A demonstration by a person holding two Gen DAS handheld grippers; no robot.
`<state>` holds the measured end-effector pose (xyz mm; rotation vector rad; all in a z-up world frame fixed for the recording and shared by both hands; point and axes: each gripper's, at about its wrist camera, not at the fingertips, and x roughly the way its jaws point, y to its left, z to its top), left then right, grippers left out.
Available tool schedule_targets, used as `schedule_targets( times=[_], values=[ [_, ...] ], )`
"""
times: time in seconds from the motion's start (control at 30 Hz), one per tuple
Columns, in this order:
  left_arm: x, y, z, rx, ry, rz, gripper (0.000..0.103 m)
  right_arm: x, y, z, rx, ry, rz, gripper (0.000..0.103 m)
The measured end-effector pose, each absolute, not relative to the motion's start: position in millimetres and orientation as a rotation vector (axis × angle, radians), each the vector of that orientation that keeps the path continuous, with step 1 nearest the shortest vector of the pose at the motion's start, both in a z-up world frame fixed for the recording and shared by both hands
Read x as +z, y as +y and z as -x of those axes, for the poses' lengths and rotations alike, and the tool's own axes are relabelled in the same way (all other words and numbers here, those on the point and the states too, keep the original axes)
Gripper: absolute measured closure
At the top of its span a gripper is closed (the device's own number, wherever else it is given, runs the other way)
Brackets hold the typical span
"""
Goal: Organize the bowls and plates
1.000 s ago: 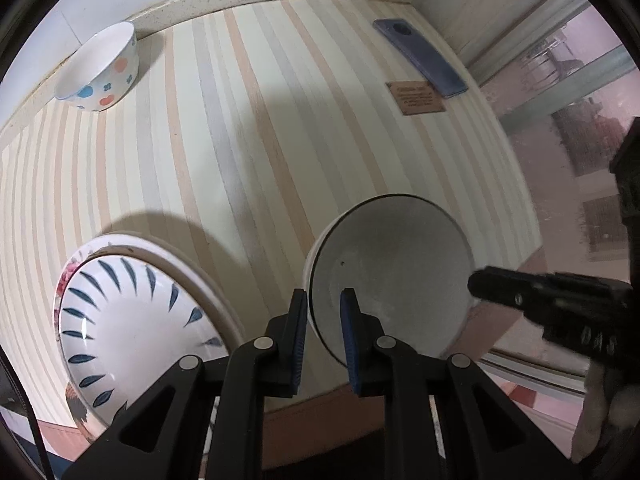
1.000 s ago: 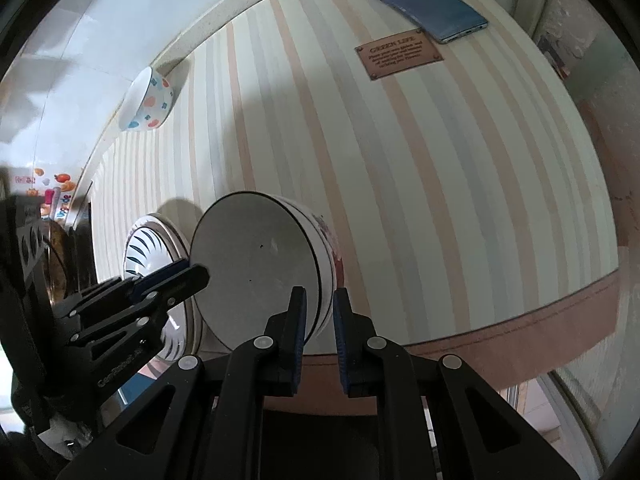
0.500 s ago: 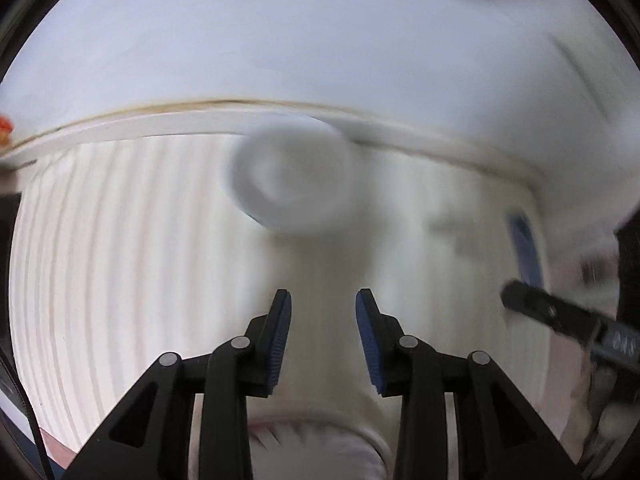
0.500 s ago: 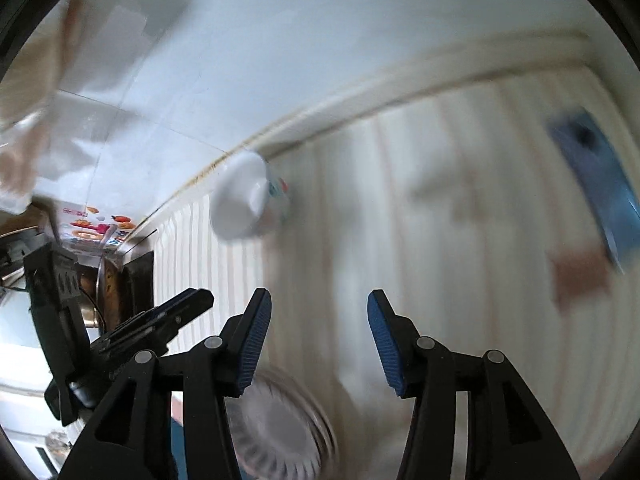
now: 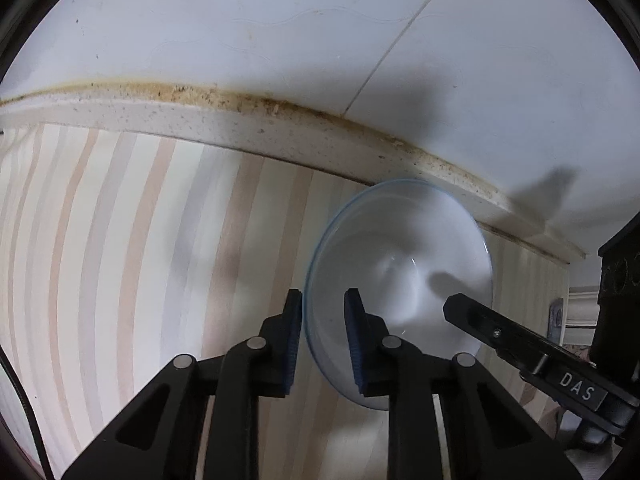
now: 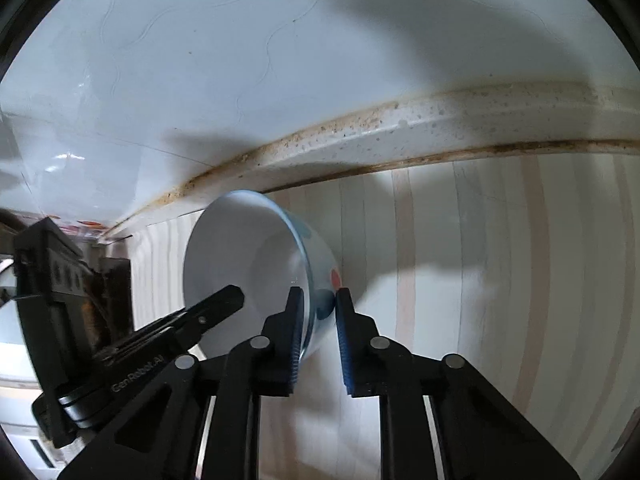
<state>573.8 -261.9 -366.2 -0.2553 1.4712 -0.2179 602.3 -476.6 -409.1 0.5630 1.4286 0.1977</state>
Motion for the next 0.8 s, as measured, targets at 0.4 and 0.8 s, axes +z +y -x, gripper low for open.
schedule_targets(
  times=[0.4,0.8],
  values=[
    [-342.6,-285.3,-547.6,-0.231,1.391,0.171,0.086,-386.7,-477.0,-590.2,0.185,1.375,-0.481,0.087],
    [-262.1,-305.1,-479.2,-0.351,1.322,0.115,0.086,-308.8,-503.2,-501.8,0.158,1.3,-0.502,0.087]
  ],
)
